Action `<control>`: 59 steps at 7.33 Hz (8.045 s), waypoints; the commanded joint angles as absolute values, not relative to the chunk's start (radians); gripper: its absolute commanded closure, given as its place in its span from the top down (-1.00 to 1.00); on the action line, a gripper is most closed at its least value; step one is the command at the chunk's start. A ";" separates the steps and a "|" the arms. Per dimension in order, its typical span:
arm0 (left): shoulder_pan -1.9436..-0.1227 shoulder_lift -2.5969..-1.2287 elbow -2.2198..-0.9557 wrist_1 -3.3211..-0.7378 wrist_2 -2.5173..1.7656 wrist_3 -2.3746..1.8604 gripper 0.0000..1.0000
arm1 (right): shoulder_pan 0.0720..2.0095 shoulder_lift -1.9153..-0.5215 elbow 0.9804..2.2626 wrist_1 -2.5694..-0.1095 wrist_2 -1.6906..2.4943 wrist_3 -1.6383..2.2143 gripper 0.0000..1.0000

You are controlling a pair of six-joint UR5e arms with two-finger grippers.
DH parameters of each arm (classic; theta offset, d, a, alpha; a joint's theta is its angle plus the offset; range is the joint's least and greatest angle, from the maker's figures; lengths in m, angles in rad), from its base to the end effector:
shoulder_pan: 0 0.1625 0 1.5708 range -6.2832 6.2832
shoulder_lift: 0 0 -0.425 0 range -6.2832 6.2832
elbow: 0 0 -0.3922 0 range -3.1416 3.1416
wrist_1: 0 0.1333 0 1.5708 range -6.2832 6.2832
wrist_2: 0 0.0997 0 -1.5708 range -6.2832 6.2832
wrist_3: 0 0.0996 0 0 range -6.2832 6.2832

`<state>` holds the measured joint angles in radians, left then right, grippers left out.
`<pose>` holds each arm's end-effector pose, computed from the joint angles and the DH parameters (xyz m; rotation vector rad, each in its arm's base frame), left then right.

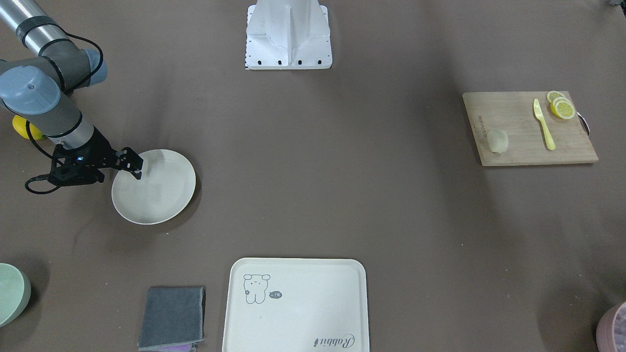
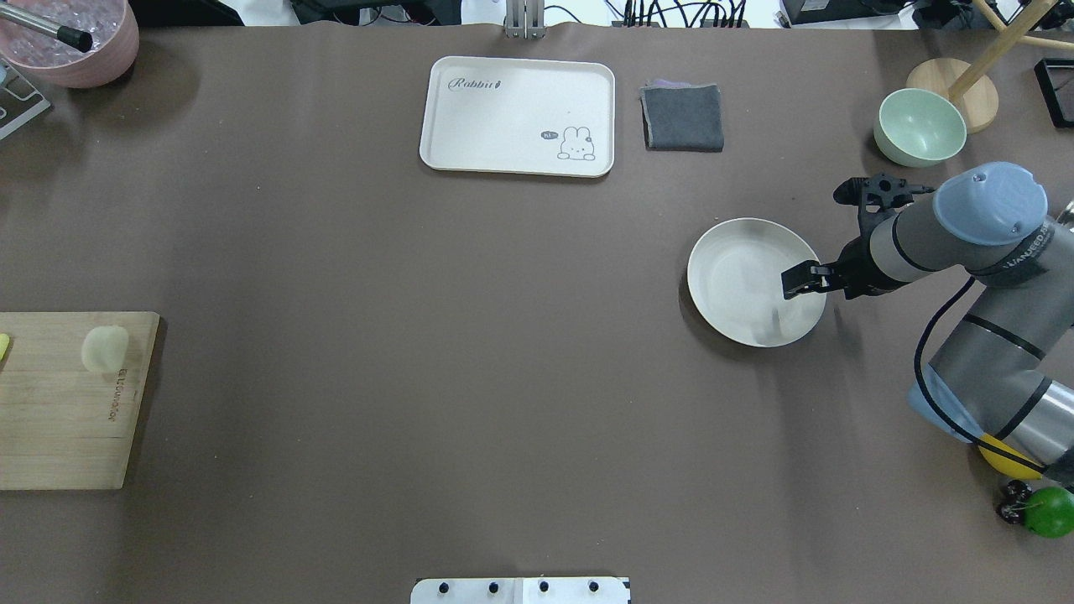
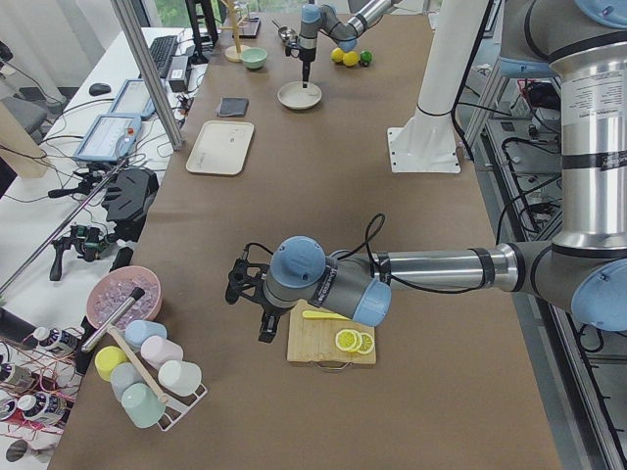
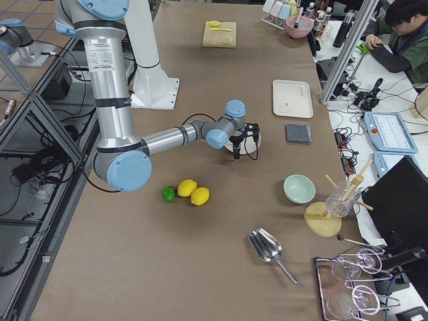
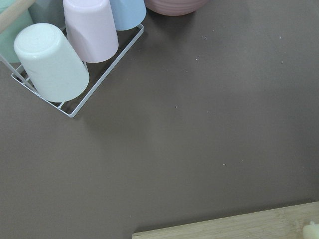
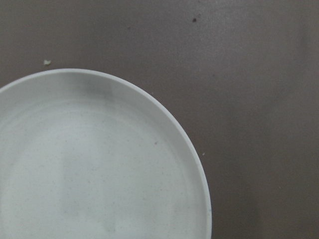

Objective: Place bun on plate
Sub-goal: 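Reach the right gripper to the white plate and grip its rim, then drag the white plate with the right gripper toward the table centre, release, then grasp the cream bun with the left gripper while the right gripper lifts away, then lift the bun with the left gripper while the right arm withdraws to rest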

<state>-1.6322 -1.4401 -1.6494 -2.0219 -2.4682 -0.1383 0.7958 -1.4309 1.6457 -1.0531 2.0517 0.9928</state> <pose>-0.0831 -0.4480 0.6228 0.3369 0.8974 -0.0052 -0.3405 -0.4723 0.4987 0.1003 -0.8452 0.0284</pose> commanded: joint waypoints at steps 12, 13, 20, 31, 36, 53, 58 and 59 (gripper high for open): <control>-1.629 -1.453 -1.667 -2.026 -2.476 -0.237 0.96 | 0.726 -1.203 1.738 -1.057 2.021 1.412 -1.00; -1.574 -1.441 -1.672 -2.098 -2.467 -0.333 0.96 | 0.660 -1.169 1.740 -1.061 1.941 1.467 -1.00; -1.151 -1.385 -1.721 -2.450 -2.250 -0.956 0.95 | 0.431 -1.103 1.727 -1.065 1.704 1.545 -1.00; -0.874 -1.362 -1.746 -2.451 -2.041 -1.006 0.95 | 0.582 -1.075 1.705 -1.122 1.869 1.588 1.00; -0.775 -1.325 -1.787 -2.450 -1.976 -1.006 0.86 | 0.681 -1.086 1.802 -1.341 1.967 1.465 1.00; -0.899 -1.596 -1.942 -2.061 -2.045 -0.978 -0.80 | 1.007 -1.245 1.870 -1.668 2.085 0.885 1.00; -0.741 -1.972 -1.944 -1.690 -1.900 -1.191 -0.51 | 1.310 -1.596 1.864 -1.664 2.228 0.317 1.00; -0.671 -2.030 -1.936 -1.646 -1.854 -1.245 -0.51 | 1.349 -1.638 1.862 -1.664 2.238 0.249 1.00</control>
